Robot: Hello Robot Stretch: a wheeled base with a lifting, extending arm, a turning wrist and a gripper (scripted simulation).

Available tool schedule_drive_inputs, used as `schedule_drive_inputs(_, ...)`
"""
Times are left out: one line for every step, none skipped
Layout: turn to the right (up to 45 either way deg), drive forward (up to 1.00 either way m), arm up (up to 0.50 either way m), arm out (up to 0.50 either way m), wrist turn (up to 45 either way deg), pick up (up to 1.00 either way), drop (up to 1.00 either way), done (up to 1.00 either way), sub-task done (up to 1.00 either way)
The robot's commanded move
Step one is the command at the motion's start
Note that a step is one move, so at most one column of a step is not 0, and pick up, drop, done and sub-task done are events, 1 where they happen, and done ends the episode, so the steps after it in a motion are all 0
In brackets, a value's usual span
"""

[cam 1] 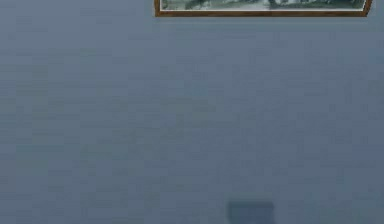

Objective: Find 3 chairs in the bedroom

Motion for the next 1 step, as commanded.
schedule_drive_inputs(45.0,0.00,0.00,0.00,0.0,0.00,0.00,0.00,0.00)
